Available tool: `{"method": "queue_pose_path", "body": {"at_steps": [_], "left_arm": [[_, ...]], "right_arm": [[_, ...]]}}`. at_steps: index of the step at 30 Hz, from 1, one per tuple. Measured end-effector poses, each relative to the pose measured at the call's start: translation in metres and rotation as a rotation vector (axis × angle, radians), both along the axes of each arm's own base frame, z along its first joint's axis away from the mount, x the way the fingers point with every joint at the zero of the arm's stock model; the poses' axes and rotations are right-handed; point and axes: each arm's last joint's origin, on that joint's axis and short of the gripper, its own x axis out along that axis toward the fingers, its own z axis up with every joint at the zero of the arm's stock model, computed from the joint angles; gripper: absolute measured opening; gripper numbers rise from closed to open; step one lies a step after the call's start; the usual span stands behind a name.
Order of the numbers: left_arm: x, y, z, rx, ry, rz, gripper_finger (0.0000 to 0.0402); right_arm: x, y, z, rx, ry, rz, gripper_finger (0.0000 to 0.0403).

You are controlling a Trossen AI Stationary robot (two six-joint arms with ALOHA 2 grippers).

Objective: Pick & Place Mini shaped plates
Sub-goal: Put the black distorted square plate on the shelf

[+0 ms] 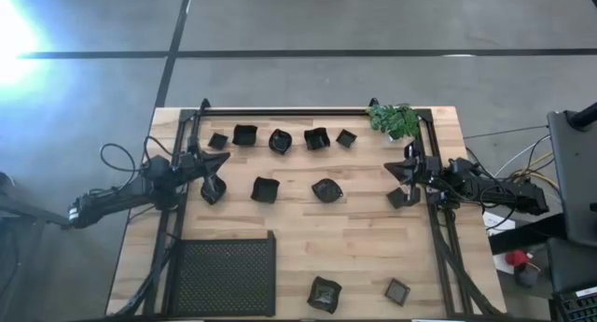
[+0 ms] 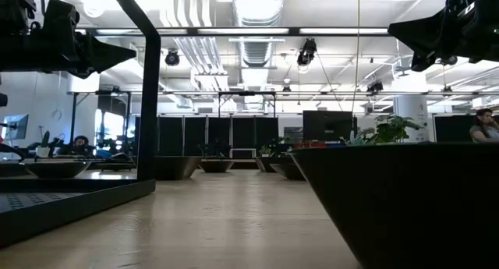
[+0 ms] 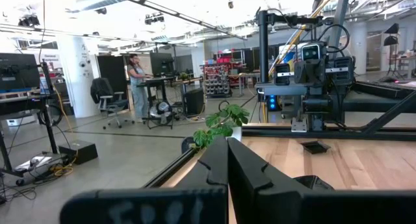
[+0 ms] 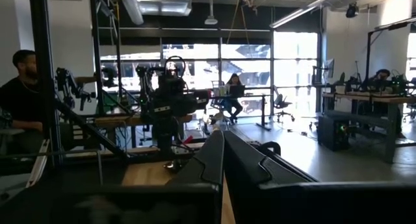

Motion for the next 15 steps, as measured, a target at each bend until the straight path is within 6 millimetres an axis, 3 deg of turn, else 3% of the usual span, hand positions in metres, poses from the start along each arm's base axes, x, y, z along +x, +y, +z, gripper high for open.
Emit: {"method": "queue_pose_path", "body": {"at_steps": [15], "left_arm": [[0.0000, 0.0000, 0.0000, 0.000, 0.000, 0.000, 0.0000]], "right_arm": [[0.0001, 0.0000, -0.0001, 0.002, 0.001, 0.001, 0.0008]]}}
